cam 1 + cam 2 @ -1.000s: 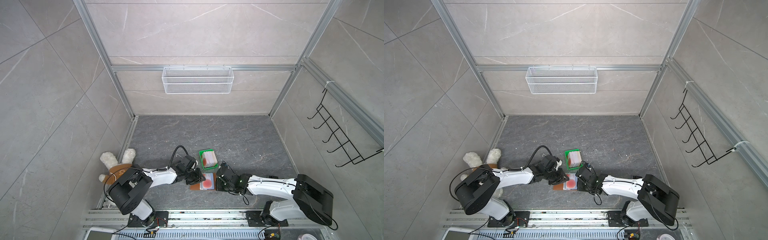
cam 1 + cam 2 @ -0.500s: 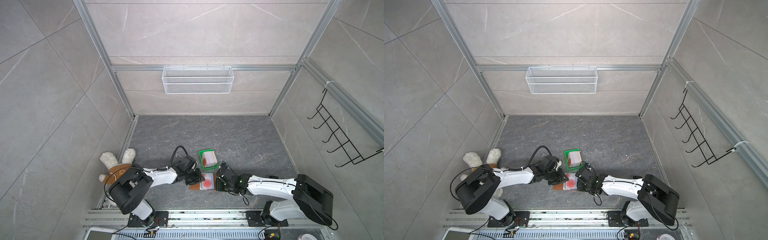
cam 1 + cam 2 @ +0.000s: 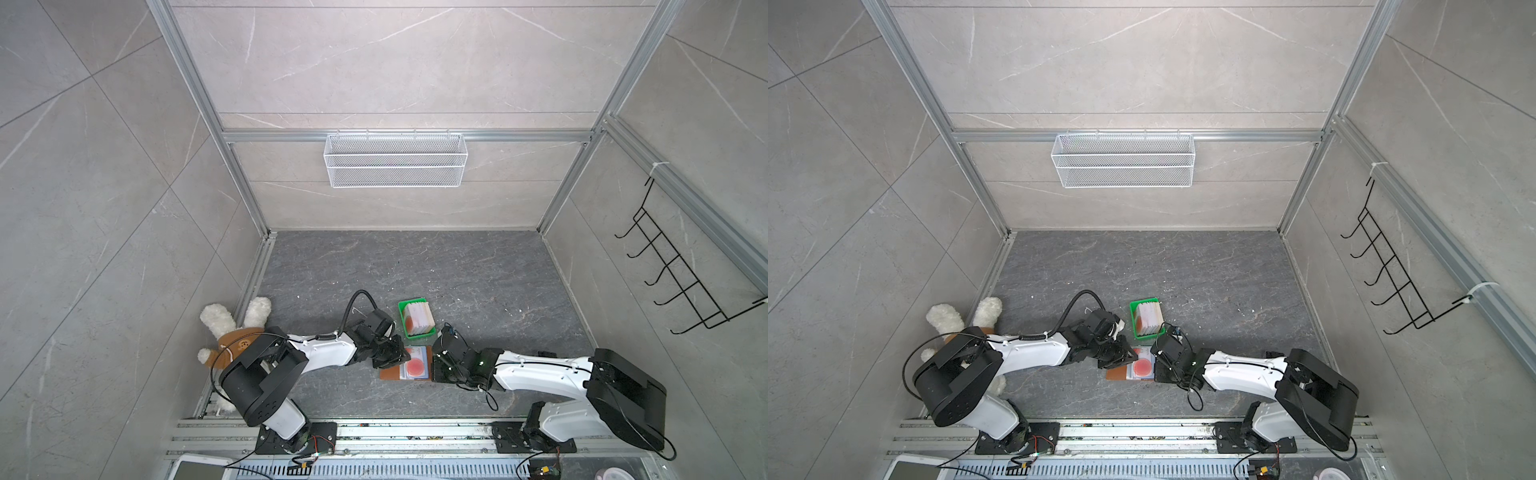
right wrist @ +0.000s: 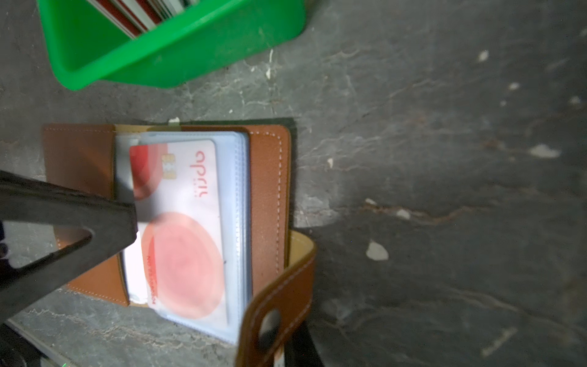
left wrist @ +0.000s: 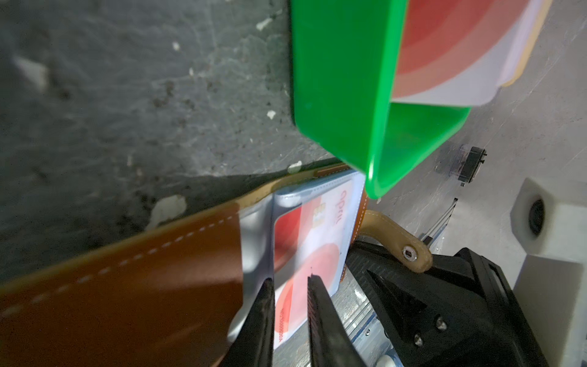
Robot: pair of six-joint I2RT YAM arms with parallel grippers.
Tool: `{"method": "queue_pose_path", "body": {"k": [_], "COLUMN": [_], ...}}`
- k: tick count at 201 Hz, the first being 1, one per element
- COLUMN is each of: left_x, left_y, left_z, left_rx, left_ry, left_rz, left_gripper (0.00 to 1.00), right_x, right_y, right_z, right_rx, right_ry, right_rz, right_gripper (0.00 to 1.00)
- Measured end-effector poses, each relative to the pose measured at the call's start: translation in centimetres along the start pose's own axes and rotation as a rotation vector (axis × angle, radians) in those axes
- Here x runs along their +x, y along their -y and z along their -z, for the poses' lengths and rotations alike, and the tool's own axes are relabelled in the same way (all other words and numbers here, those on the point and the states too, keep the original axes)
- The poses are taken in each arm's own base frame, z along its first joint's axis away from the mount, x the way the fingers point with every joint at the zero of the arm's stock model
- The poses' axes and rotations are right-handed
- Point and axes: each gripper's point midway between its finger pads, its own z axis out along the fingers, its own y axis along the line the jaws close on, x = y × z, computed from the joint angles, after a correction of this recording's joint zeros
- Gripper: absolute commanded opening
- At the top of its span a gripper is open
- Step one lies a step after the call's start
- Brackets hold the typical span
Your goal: Put the credit cards into the card holder
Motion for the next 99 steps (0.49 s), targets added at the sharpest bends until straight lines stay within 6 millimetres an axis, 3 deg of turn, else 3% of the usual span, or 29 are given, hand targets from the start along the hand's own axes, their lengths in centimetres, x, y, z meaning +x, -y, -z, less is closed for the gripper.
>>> {"method": "queue_pose_path", "body": {"k": [99], "left_x": [-0.47], "left_y": [0.73], "left_z": [-0.30], "left_rx": [0.026], "left_ry": [0.010], "left_rz": [-0.009], "left_gripper": [0.17], "right_x": [-0.02], "right_y": [0.04], "right_z": [0.01], "right_rx": [0.002], "right_ry": [0.001], "right_rz": [0.000], "right_gripper": [0.10]}}
